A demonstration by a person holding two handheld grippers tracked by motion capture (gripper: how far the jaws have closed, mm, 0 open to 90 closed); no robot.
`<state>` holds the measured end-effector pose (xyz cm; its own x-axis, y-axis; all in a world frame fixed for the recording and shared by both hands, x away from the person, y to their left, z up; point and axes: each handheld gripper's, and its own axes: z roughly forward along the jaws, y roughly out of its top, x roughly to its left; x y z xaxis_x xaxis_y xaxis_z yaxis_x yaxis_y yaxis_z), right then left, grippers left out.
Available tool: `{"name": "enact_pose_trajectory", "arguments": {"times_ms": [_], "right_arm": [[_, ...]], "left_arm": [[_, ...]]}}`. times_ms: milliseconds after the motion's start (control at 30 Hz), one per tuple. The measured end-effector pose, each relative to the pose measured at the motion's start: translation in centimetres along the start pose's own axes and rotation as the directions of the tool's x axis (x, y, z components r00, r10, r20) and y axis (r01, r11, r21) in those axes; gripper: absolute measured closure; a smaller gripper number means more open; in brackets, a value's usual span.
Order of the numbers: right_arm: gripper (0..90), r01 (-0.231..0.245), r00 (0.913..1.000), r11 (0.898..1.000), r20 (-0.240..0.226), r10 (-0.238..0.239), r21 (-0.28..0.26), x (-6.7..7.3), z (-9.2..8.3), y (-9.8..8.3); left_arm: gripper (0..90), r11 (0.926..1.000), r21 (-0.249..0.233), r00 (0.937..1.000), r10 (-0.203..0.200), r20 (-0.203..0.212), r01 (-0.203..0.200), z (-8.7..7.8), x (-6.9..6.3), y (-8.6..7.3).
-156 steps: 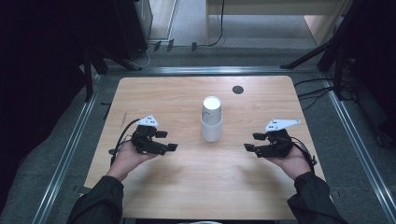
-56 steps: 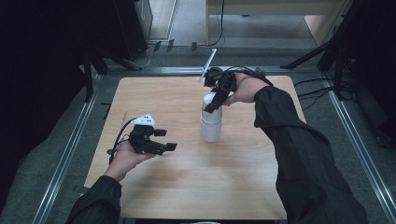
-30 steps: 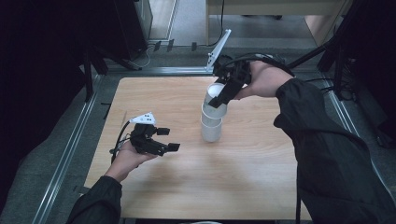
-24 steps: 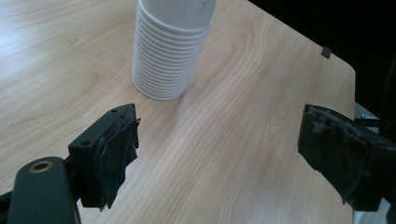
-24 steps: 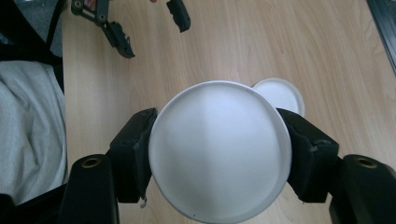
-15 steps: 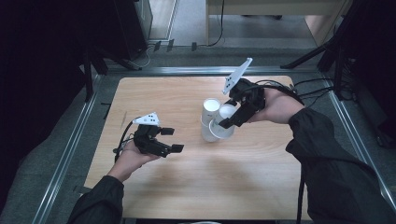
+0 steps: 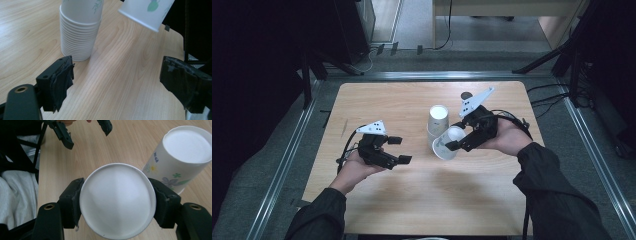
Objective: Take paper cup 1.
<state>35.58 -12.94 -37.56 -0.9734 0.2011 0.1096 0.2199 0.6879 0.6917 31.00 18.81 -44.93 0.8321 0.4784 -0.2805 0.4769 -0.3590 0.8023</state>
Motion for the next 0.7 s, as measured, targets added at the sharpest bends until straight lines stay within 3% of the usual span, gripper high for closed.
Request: {"name": "enact_pose_trajectory", "arguments": {"times_ms": [167, 367, 567, 633, 700], "right_arm": [[35.3, -0.038, 0.9989, 0.994, -0.032, 0.035, -0.100, 0.3, 0.9, -1.4], [35.3, -0.059, 0.9971, 0.987, -0.055, 0.051, -0.148, 0.7, 2.1, -2.7], [35.3, -0.079, 0.9949, 0.973, -0.079, 0.064, -0.216, 0.8, 3.0, -3.9], [35.3, -0.093, 0.9931, 0.963, -0.092, 0.072, -0.255, 0.8, 3.2, -4.4], [35.3, -0.099, 0.9922, 0.962, -0.099, 0.076, -0.253, 0.7, 3.3, -4.5]], "left_arm": [[10.5, 0.9998, -0.012, 0.9996, 0.014, 0.024, -0.014, 0.2, -0.3, 0.1], [10.5, 0.9993, -0.007, 0.9986, 0.037, 0.038, -0.036, 0.6, -0.7, 0.2], [10.4, 0.9993, -0.005, 0.9970, 0.036, 0.068, -0.036, 1.0, -0.7, 0.3], [10.5, 0.9988, -0.011, 0.9958, 0.049, 0.078, -0.048, 1.2, -0.7, 0.4], [10.5, 0.9985, -0.013, 0.9952, 0.055, 0.081, -0.054, 1.3, -0.8, 0.4]]}}
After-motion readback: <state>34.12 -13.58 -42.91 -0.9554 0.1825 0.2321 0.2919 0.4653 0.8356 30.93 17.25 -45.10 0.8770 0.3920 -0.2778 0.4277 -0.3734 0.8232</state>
